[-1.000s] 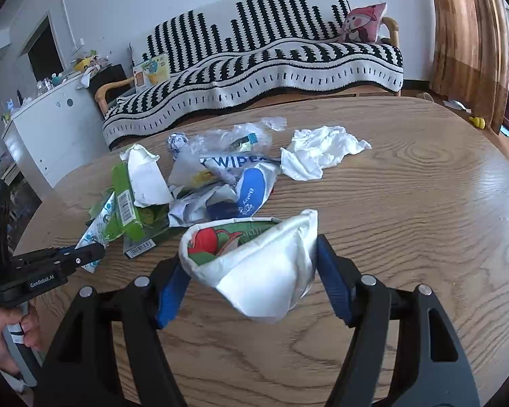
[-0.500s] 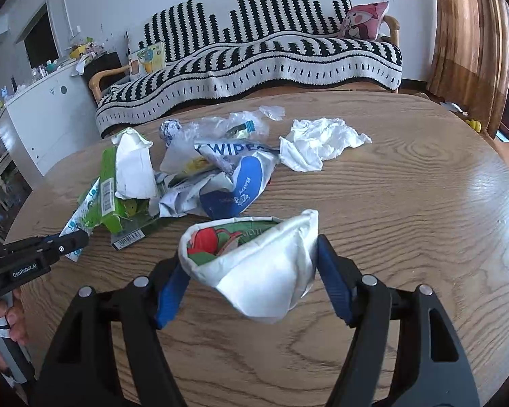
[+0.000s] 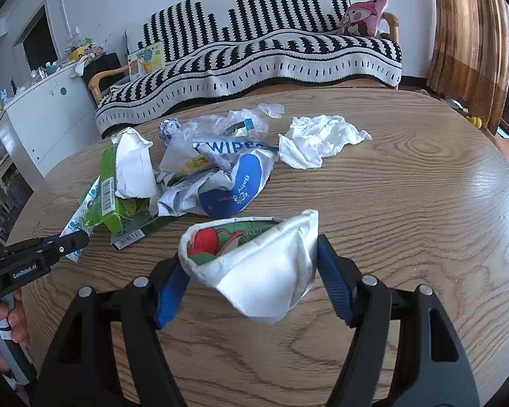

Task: Collect trash
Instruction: 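Lift the paper bag and blister pack and carry both over the black bin, then open both tools to drop the paper bag and blister pack into the bin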

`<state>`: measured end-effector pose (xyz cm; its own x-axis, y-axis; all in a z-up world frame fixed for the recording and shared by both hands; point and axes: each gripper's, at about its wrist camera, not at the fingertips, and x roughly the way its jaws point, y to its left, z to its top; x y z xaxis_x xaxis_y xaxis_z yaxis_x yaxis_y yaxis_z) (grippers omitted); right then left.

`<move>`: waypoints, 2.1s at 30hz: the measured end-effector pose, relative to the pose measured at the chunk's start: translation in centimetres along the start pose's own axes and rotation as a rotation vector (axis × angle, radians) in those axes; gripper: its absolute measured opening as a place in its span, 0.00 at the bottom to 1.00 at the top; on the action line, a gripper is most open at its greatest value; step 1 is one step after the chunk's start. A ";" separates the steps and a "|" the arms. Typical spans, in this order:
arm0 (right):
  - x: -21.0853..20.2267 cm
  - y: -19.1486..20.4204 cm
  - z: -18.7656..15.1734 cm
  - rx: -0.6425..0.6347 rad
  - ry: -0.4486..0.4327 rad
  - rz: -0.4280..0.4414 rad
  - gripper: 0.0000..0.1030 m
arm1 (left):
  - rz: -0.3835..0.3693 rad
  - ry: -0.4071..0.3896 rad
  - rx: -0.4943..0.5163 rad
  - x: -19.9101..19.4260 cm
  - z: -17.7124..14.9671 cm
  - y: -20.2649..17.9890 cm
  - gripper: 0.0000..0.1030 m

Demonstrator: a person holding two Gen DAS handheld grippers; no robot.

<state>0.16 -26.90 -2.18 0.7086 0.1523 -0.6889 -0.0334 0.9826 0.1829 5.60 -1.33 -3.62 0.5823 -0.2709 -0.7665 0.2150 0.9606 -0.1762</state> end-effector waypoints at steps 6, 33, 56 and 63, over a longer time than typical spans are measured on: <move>-0.3 0.0 0.1 0.001 -0.017 0.007 0.67 | 0.000 -0.047 -0.008 -1.1 0.2 -0.1 0.21; -13.5 -5.6 -2.8 0.136 -0.175 -0.020 0.67 | -0.196 -0.107 0.134 -8.3 -2.4 -13.3 0.21; -21.9 -27.3 -31.2 0.685 0.128 -0.198 0.67 | -0.437 0.488 0.498 1.6 -24.6 -41.7 0.20; -21.7 -28.0 -31.7 0.711 0.139 -0.196 0.67 | -0.429 0.513 0.496 3.1 -23.5 -41.8 0.20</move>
<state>-36.65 -54.32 -14.59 0.5577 0.0397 -0.8291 0.5814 0.6942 0.4244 -19.99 -40.82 -13.08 -0.0326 -0.4298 -0.9023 0.7270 0.6093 -0.3165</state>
